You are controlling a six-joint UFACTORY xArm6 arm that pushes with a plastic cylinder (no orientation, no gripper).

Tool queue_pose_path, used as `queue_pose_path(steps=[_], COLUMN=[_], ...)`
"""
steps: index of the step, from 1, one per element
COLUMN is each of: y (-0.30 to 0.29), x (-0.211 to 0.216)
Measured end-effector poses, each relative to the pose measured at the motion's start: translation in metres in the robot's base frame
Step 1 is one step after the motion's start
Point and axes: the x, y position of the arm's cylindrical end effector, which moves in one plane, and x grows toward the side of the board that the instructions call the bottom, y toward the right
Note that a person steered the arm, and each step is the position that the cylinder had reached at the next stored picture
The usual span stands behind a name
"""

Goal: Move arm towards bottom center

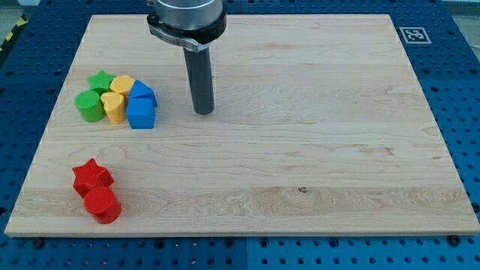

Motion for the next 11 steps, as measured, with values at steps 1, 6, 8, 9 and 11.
queue_pose_path(steps=[1,6,8,9,11], y=[0.000,0.019,0.033,0.023,-0.017], x=[0.001,0.067,0.111,0.124,0.111])
